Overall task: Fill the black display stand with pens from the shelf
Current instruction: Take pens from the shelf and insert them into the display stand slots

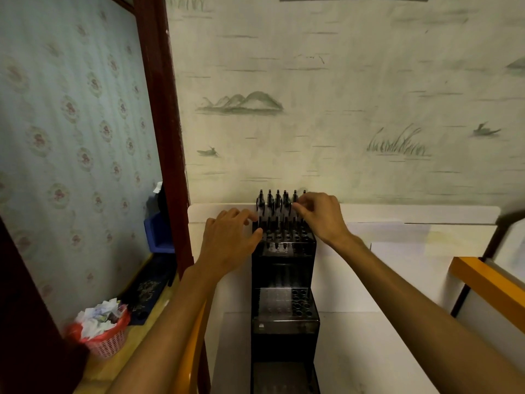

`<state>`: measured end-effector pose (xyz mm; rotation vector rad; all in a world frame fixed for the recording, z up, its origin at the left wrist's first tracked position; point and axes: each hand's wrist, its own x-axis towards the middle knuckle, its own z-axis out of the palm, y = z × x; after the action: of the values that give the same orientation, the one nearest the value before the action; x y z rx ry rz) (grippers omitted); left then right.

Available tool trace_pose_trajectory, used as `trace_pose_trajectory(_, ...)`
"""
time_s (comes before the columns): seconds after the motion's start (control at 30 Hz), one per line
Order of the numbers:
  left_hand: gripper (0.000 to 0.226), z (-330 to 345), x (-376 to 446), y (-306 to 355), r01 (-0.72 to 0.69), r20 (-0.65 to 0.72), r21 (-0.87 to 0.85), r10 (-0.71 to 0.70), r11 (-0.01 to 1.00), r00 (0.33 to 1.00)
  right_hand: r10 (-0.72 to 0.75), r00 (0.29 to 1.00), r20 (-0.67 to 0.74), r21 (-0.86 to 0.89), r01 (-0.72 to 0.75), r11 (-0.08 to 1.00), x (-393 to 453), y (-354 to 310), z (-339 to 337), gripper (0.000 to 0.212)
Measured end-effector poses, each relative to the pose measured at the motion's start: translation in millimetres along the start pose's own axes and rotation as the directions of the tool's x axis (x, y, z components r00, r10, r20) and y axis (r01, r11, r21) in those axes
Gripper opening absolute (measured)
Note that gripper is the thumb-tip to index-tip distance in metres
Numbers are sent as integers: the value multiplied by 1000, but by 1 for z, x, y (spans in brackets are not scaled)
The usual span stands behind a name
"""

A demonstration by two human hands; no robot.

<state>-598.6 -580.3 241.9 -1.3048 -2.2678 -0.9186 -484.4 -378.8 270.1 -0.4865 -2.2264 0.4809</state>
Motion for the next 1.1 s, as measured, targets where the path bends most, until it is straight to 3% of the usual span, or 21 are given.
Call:
trace_pose_trajectory(0.33, 27, 5, 0, 17, -29, 21, -42, 30, 999, 999, 78, 997, 3, -54, -78, 996, -23, 5, -8, 16)
trace_pose_trajectory(0.63, 26, 26, -9, 66, -158, 90, -189, 178, 969, 980, 147, 989, 14, -119, -144, 982, -93, 11, -50, 21)
trace_pose_trajectory(0.97, 34, 70, -47, 181, -234, 264, -372, 344, 898, 901, 263, 964, -46, -386, -260, 885, -194, 61, -155, 26)
trace_pose_trajectory(1.1, 33, 95, -72, 247, -257, 281, -406, 387, 877, 878, 302, 950, -74, -395, -306, 866, -241, 88, -211, 29)
